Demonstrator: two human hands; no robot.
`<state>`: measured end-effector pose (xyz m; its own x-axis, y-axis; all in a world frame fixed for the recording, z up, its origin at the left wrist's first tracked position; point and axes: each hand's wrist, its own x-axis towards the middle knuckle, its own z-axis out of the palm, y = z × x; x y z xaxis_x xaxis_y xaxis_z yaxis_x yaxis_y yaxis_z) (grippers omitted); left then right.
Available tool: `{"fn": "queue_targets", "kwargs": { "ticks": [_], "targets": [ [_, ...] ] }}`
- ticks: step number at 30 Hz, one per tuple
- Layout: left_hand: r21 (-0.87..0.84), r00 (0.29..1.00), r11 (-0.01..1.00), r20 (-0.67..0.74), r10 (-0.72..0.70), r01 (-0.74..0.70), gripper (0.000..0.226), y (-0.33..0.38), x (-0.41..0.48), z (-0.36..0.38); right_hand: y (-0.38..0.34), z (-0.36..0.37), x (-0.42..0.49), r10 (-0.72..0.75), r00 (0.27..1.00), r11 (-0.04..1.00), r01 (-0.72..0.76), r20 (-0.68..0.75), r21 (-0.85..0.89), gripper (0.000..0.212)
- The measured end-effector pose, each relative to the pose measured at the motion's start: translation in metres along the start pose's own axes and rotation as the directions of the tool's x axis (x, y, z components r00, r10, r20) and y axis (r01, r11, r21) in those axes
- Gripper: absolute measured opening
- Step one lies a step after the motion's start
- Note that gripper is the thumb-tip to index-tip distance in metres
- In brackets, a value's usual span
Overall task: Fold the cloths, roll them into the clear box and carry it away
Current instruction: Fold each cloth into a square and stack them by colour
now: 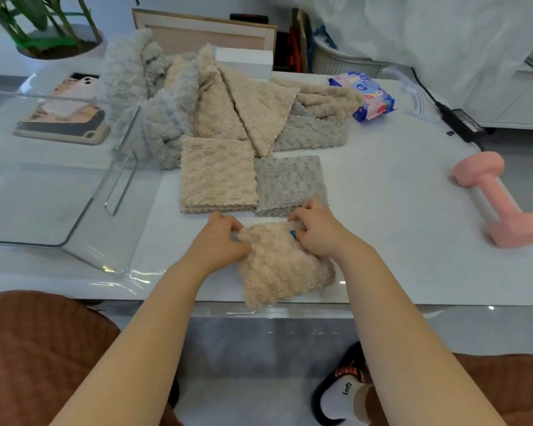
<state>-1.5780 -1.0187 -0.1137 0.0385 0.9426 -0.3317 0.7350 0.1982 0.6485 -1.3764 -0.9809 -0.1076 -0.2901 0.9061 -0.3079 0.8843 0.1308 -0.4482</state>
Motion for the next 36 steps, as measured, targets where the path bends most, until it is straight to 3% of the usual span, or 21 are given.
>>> {"fn": "queue_targets", "kwargs": {
  "ticks": [3, 6, 8, 9, 11, 12, 14, 16, 17, 18, 19, 22, 23, 24, 26, 28, 29, 31, 32, 34, 36],
  "targets": [
    [-0.143, 0.988, 0.988, 0.132, 0.081, -0.062, 0.020, 0.008, 0.001, -0.002, 0.013, -0.003, -0.013, 0.030, 0.999, 0.999, -0.031, -0.017, -0.042, 0.022],
    [-0.356, 0.958, 0.929, 0.214, 0.190, -0.104, 0.024, 0.028, -0.001, 0.008, 0.031, -0.009, -0.040, 0.084, 0.996, 0.975, -0.084, 0.009, 0.204, 0.020],
    [-0.401, 0.946, 0.900, 0.190, 0.262, -0.168, 0.027, 0.047, -0.003, 0.015, 0.046, -0.018, -0.059, 0.133, 0.991, 0.919, -0.130, 0.018, 0.372, 0.027],
    [-0.373, 0.941, 0.899, 0.151, 0.303, -0.230, 0.029, 0.057, -0.003, 0.016, 0.053, -0.024, -0.067, 0.145, 0.989, 0.907, -0.117, -0.040, 0.405, 0.033],
    [-0.249, 0.896, 0.871, 0.023, 0.443, -0.424, 0.031, 0.084, -0.006, 0.014, 0.062, -0.044, -0.084, 0.119, 0.944, 0.920, 0.012, -0.307, 0.392, 0.043],
    [-0.168, 0.839, 0.823, -0.067, 0.539, -0.542, 0.031, 0.097, -0.008, 0.009, 0.062, -0.056, -0.093, 0.087, 0.886, 0.922, 0.102, -0.456, 0.373, 0.043],
    [0.046, 0.630, 0.663, -0.268, 0.729, -0.747, 0.029, 0.123, -0.015, -0.002, 0.061, -0.077, -0.108, 0.033, 0.729, 0.906, 0.267, -0.684, 0.328, 0.040],
    [0.276, 0.416, 0.540, -0.399, 0.817, -0.795, 0.026, 0.137, -0.022, -0.005, 0.060, -0.084, -0.117, -0.001, 0.587, 0.909, 0.339, -0.809, 0.245, 0.036],
    [0.333, 0.369, 0.518, -0.419, 0.830, -0.788, 0.025, 0.139, -0.023, 0.001, 0.063, -0.081, -0.119, -0.013, 0.537, 0.923, 0.331, -0.843, 0.197, 0.034],
    [0.338, 0.379, 0.525, -0.412, 0.829, -0.781, 0.024, 0.133, -0.023, 0.012, 0.067, -0.071, -0.118, -0.018, 0.525, 0.936, 0.309, -0.851, 0.170, 0.032],
    [0.292, 0.458, 0.569, -0.371, 0.808, -0.769, 0.026, 0.124, -0.023, 0.026, 0.073, -0.058, -0.116, -0.009, 0.564, 0.947, 0.271, -0.826, 0.174, 0.031],
    [0.118, 0.828, 0.825, -0.040, 0.559, -0.552, 0.029, 0.082, -0.019, 0.058, 0.096, -0.013, -0.108, 0.065, 0.861, 0.975, 0.053, -0.504, 0.218, 0.038],
    [0.112, 0.894, 0.887, 0.077, 0.441, -0.448, 0.027, 0.070, -0.019, 0.059, 0.101, -0.002, -0.109, 0.113, 0.901, 0.970, -0.009, -0.420, 0.243, 0.040],
    [0.110, 0.927, 0.928, 0.166, 0.337, -0.356, 0.025, 0.062, -0.020, 0.055, 0.105, 0.004, -0.111, 0.176, 0.891, 0.955, -0.051, -0.419, 0.292, 0.041],
    [0.082, 0.961, 0.968, 0.164, 0.221, -0.237, 0.019, 0.055, -0.016, 0.043, 0.104, 0.002, -0.113, 0.344, 0.771, 0.898, -0.104, -0.536, 0.427, 0.040],
    [-0.060, 0.990, 0.989, -0.006, 0.138, -0.138, 0.013, 0.060, -0.006, 0.036, 0.099, -0.008, -0.108, 0.451, 0.635, 0.854, -0.102, -0.627, 0.511, 0.035],
    [-0.174, 0.992, 0.979, -0.084, 0.090, -0.104, 0.008, 0.068, 0.001, 0.037, 0.095, -0.014, -0.103, 0.462, 0.607, 0.845, -0.080, -0.647, 0.528, 0.033],
    [-0.287, 0.983, 0.953, -0.173, 0.054, -0.102, 0.010, 0.092, 0.010, 0.051, 0.086, -0.023, -0.088, 0.396, 0.652, 0.866, -0.030, -0.647, 0.500, 0.034],
    [-0.231, 0.971, 0.962, -0.216, 0.099, -0.149, 0.016, 0.103, 0.011, 0.065, 0.083, -0.023, -0.080, 0.333, 0.705, 0.896, -0.032, -0.626, 0.442, 0.036],
    [0.001, 0.906, 0.959, -0.328, 0.269, -0.284, 0.022, 0.113, 0.013, 0.095, 0.080, -0.014, -0.066, 0.253, 0.816, 0.959, -0.141, -0.519, 0.246, 0.044],
    [0.229, 0.877, 0.934, -0.340, 0.339, -0.273, 0.031, 0.107, 0.015, 0.120, 0.083, 0.005, -0.060, 0.267, 0.876, 0.962, -0.265, -0.402, 0.061, 0.047]
  ]
}}
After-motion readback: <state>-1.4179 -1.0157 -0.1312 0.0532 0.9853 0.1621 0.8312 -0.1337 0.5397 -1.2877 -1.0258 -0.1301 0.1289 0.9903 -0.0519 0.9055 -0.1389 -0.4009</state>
